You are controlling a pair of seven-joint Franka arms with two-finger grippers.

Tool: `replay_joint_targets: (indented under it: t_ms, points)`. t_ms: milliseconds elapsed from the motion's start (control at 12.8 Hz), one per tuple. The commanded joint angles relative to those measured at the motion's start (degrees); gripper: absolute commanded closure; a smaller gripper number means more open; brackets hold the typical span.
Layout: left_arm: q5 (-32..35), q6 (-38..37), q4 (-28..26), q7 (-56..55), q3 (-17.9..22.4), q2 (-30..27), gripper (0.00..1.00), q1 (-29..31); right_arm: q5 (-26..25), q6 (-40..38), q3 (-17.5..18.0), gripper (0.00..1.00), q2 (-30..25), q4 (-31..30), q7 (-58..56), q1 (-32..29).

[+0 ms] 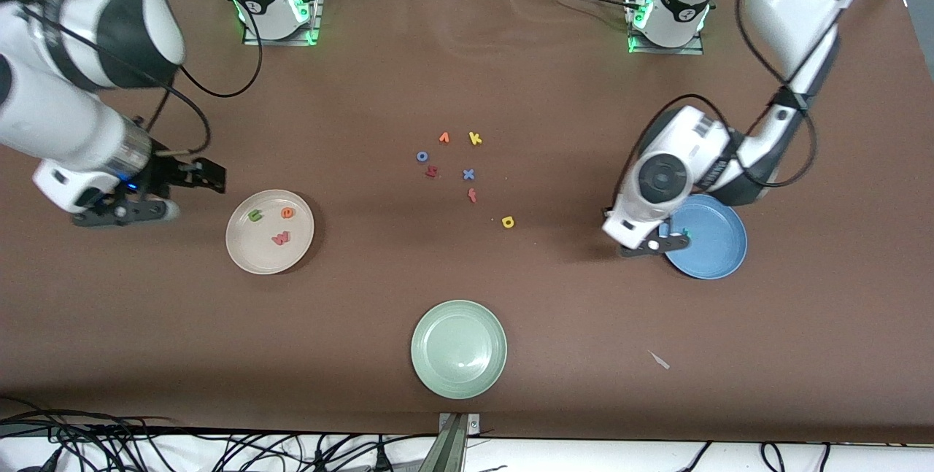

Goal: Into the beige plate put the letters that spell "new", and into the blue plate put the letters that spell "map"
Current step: 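Place the m with the left gripper while the right gripper returns to rest, then reach and grasp the yellow a with the left gripper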

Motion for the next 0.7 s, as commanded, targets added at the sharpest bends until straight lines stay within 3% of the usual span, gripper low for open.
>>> replay_joint_targets:
  t_ms: [0,156,234,311,389,623]
  points:
    - [-0.94,-0.78,-1.16,11.92,-0.13,-0.55,0.78,4.50,0.79,-5.74,0.18,0.00,-2.90,2.19,-0.20,-1.62]
    - [-0.59,-0.70,-1.51,19.48,0.13,0.68,0.72,7.85,0.35,-8.38,0.71,0.00,-6.15,1.14,-0.21,-3.28]
    - [-0.50,-0.52,-1.68,22.83,0.40,1.21,0.55,8.64,0.35,-10.22,1.93,0.00,-8.43,-0.43,0.05,-4.07]
    - [0.28,-0.52,-1.77,26.00,0.40,1.99,0.14,9.52,0.27,-11.72,3.51,0.00,-8.89,-0.36,0.32,-5.56]
    - [0.47,-0.52,-1.51,28.29,0.40,2.18,0.00,9.70,0.18,-12.26,5.35,0.00,-8.46,-0.18,0.49,-7.75]
    - [-0.58,-0.70,0.58,27.10,-0.04,1.82,0.00,9.10,0.09,-11.65,5.81,0.00,-7.67,0.34,0.15,-8.47]
